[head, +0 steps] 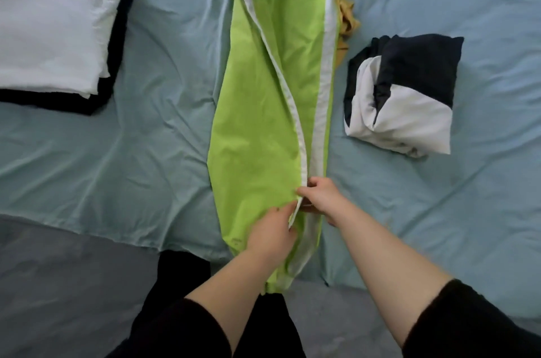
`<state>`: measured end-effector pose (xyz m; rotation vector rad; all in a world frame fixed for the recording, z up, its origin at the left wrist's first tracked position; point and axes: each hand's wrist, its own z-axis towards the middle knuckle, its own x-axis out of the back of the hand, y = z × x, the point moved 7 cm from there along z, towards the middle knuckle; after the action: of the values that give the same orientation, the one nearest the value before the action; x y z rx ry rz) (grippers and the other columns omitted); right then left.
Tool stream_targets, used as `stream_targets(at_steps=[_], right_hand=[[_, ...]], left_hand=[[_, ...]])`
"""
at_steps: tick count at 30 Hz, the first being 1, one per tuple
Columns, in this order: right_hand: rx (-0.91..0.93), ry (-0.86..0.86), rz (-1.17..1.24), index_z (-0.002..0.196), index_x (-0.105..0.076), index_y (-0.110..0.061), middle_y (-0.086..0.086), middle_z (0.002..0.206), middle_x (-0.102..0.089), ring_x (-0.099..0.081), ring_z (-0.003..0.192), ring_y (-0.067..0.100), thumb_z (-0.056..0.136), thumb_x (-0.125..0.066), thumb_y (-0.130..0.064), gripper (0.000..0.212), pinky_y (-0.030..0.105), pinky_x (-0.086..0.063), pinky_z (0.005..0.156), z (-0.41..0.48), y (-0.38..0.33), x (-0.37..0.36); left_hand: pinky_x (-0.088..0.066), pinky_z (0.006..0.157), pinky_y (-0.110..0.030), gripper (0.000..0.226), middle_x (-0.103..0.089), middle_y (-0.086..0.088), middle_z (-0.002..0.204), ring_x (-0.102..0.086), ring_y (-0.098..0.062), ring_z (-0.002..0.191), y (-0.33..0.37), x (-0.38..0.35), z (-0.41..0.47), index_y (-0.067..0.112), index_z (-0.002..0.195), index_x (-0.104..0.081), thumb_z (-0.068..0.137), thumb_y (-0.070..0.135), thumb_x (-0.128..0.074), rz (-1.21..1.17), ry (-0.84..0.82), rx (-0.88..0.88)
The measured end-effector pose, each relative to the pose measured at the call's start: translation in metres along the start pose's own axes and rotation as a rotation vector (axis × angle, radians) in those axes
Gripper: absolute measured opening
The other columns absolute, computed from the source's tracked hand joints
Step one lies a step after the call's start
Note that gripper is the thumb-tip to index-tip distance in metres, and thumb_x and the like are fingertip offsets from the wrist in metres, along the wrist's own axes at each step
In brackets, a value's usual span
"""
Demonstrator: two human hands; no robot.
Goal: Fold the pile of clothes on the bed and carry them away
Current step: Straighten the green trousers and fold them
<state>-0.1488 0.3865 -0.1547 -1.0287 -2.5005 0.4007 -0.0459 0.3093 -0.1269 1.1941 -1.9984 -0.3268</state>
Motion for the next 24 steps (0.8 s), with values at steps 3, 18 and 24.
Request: stream_targets(at_steps=[3,18,24], right_hand=[[0.058,0.023,-0.011,0.085,-0.058,-0.006,0.017,0.082,-0.059,-0.058,0.062,0.022,0.090,-0.061,-0.009,0.007,0.026,-0.054,0.050,0.007,0.016,0.008],[0.107,0.278,-0.147,0.095,-0.063,-0.012,0.002,0.083,-0.064,-0.059,0.078,0.020,0.080,-0.075,-0.029,0.026,0.027,-0.040,0.067,0.002,0.079,0.055],[0.121,0.285,0.226,0.093,-0.067,-0.010,0.013,0.096,-0.073,-0.067,0.085,0.022,0.083,-0.072,-0.019,0.015,0.037,-0.053,0.085,0.021,0.061,0.053]], left_hand=[[-0.045,0.080,-0.037,0.065,-0.058,-0.012,0.109,-0.058,-0.032,0.102,0.009,-0.016,0.007,0.036,0.149,-0.027,0.090,0.021,-0.050,0.042,0.014,-0.008],[-0.047,0.095,-0.037,0.056,-0.049,0.002,0.130,-0.052,-0.015,0.112,-0.050,0.017,-0.006,0.030,0.137,-0.042,0.087,0.038,-0.065,-0.157,0.497,0.303],[-0.050,0.095,-0.040,0.046,-0.064,-0.011,0.117,-0.062,-0.024,0.103,-0.098,0.056,0.023,0.005,0.122,-0.055,0.086,0.029,-0.071,-0.723,0.442,0.506]])
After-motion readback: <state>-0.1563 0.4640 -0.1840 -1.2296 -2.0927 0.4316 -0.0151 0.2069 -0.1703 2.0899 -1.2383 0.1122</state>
